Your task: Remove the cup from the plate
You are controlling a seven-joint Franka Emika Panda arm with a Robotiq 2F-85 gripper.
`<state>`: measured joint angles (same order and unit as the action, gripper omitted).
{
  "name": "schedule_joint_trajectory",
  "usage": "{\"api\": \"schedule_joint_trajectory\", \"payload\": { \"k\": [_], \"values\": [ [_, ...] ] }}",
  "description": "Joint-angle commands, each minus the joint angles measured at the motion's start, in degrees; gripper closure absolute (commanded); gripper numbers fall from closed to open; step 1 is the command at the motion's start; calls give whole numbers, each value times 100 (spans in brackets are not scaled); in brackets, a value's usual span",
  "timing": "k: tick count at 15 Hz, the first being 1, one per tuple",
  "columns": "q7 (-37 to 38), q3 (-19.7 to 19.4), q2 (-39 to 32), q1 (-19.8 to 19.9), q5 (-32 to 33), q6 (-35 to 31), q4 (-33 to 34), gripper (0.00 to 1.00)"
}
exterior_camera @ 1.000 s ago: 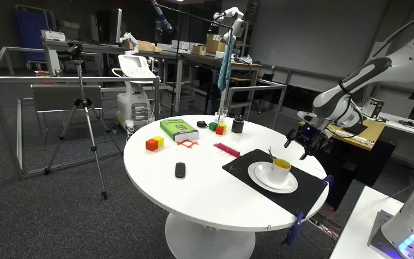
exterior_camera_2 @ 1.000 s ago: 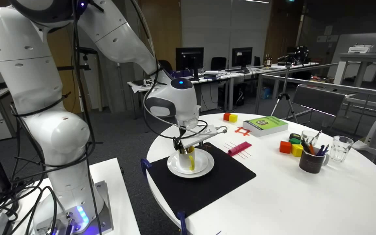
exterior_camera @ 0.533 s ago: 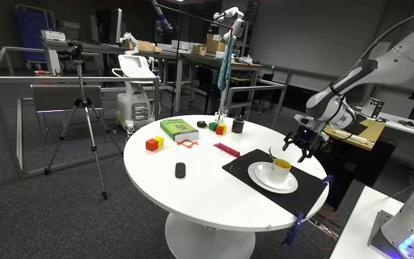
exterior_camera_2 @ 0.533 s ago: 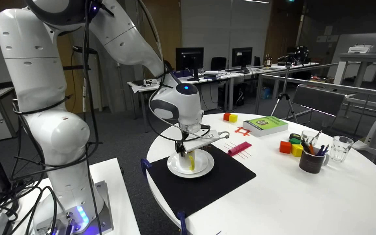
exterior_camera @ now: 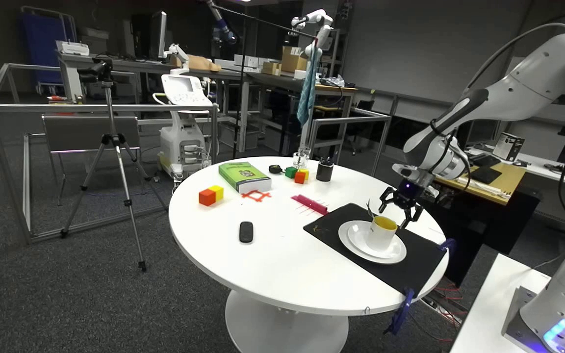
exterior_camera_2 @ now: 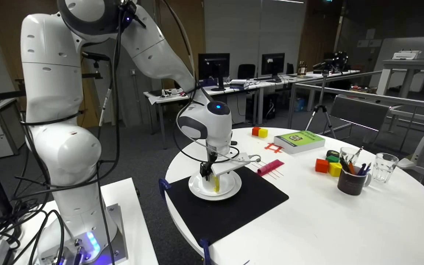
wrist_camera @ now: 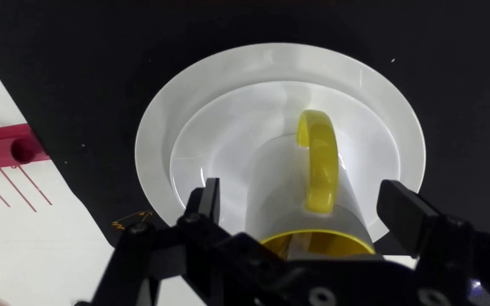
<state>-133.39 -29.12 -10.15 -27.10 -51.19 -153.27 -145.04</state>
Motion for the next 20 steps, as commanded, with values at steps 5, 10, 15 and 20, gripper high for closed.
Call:
{"api": "schedule_joint_trajectory", "payload": {
  "k": [5,10,15,20],
  "values": [
    [-233,223,-699,132,-148,172,486,20],
    [-121,190,-744,71,14,128,523,0],
    [121,489,-498,306,572,14,399,0],
    [1207,2188,-63,2080,2229,-110,200,0]
  ]
}}
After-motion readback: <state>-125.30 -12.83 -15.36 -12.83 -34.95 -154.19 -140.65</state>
